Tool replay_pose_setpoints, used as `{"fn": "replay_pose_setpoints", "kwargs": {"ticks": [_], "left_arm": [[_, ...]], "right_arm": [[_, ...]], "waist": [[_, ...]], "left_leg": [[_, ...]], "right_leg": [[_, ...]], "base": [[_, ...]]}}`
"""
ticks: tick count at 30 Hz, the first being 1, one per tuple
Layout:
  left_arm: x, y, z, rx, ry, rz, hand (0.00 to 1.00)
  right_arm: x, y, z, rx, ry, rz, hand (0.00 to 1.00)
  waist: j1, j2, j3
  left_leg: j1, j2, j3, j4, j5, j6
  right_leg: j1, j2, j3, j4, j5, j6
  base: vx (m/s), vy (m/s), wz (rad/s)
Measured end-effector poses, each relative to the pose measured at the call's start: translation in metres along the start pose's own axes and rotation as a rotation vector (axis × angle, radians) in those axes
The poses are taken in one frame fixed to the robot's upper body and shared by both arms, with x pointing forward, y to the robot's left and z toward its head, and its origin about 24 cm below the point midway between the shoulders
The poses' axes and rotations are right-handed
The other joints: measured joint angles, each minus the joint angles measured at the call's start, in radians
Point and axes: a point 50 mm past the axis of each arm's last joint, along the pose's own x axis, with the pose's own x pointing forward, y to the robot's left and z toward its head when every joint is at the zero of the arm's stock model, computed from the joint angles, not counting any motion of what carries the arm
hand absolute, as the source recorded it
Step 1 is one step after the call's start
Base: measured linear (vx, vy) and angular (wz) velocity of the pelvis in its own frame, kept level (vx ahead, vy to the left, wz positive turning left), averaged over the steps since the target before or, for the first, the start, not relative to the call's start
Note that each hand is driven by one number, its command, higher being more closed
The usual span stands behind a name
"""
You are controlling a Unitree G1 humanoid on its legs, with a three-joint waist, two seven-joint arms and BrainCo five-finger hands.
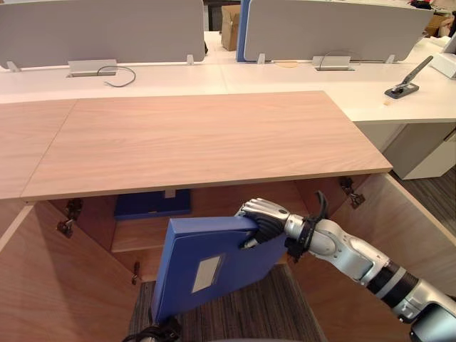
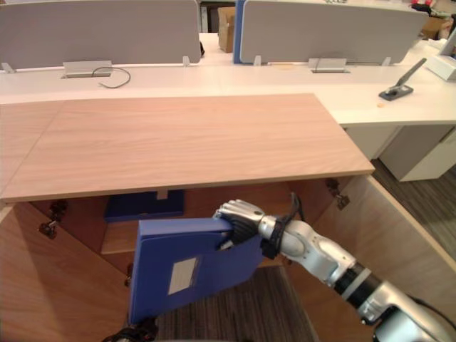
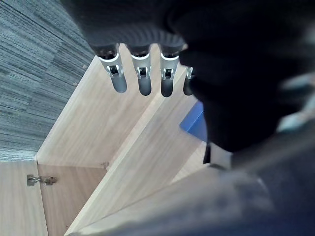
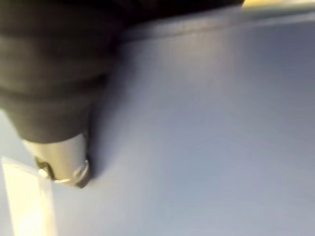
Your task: Walk over to the cabinet, pick up the folder, carry it to the office cabinet, place the folder inside the office cabinet, then close the office cabinet door
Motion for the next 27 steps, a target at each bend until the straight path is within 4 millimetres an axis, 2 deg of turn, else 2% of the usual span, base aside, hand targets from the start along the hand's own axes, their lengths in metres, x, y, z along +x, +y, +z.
{"fn": "replay_pose_setpoints", "kwargs": {"ticks": [5,11,13,14,15,16,18,20,22,27], "left_arm": [[-0.004,0.015,-0.016,-0.018,0.083,0.033,0.0],[-0.009,0.038,-0.021,0.03,0.127,0.105,0.0],[-0.006,0.047,-0.012,0.043,0.102,0.131,0.0],[-0.005,0.051,-0.005,0.06,0.085,0.131,0.0],[-0.005,0.051,-0.004,0.061,0.081,0.128,0.0],[-0.005,0.051,-0.003,0.062,0.079,0.121,0.0],[-0.005,0.05,-0.004,0.069,0.079,0.115,0.0],[-0.006,0.051,-0.004,0.062,0.072,0.125,0.0],[-0.006,0.052,-0.002,0.055,0.06,0.134,0.0],[0.001,0.03,0.002,0.004,0.001,0.061,0.0]], "right_arm": [[-0.003,0.028,-0.018,0.052,0.084,0.125,1.0],[-0.013,0.067,-0.044,0.195,0.239,0.196,1.0],[-0.017,0.058,-0.058,0.237,0.321,0.117,1.0],[-0.022,0.041,-0.076,0.291,0.436,-0.026,1.0],[-0.026,0.035,-0.084,0.322,0.489,-0.094,1.0],[-0.036,0.02,-0.096,0.381,0.558,-0.235,1.0],[-0.046,-0.003,-0.103,0.466,0.596,-0.443,1.0],[-0.045,-0.024,-0.095,0.553,0.538,-0.638,1.0],[-0.038,-0.039,-0.078,0.626,0.425,-0.767,1.0],[-0.045,-0.058,-0.056,0.701,0.298,-0.994,1.0]], "waist": [[0.005,0.0,0.0],[0.017,0.01,0.021],[0.017,0.023,0.071],[0.023,0.047,0.132],[0.03,0.059,0.152],[0.045,0.087,0.184],[0.059,0.118,0.227],[0.061,0.124,0.282],[0.066,0.119,0.3],[0.073,0.119,0.341]], "left_leg": [[-0.001,-0.001,-0.009,0.0,0.001,0.001],[-0.027,-0.005,-0.018,0.02,0.001,0.0],[-0.098,-0.006,-0.031,0.109,-0.028,0.007],[-0.157,-0.001,-0.046,0.206,-0.062,0.01],[-0.182,0.002,-0.048,0.241,-0.075,0.013],[-0.236,0.005,-0.049,0.302,-0.092,0.016],[-0.311,0.005,-0.049,0.378,-0.111,0.024],[-0.38,0.0,-0.042,0.475,-0.144,0.029],[-0.475,-0.003,-0.031,0.583,-0.193,0.023],[-0.625,-0.029,-0.022,0.697,-0.212,0.029]], "right_leg": [[0.001,-0.001,-0.003,0.002,0.001,-0.002],[-0.02,-0.005,-0.01,0.016,0.002,-0.003],[-0.05,-0.011,-0.018,0.034,0.005,-0.005],[-0.067,-0.011,-0.028,0.055,0.008,-0.005],[-0.082,-0.01,-0.03,0.069,0.008,-0.005],[-0.128,-0.012,-0.029,0.114,0.004,-0.005],[-0.213,-0.026,-0.028,0.212,-0.025,0.0],[-0.315,-0.053,-0.02,0.375,-0.089,0.005],[-0.431,-0.078,-0.001,0.512,-0.153,0.006],[-0.594,-0.128,0.009,0.669,-0.197,0.008]], "base": [[-0.03,0.022,0.03],[-0.01,0.012,0.03],[-0.12,0.052,0.17],[-0.16,0.056,0.18],[-0.19,0.068,0.11],[-0.16,0.062,0.0],[-0.19,0.081,0.01],[-0.23,0.058,0.0],[-0.24,0.048,-0.05],[-0.16,0.021,0.14]]}}
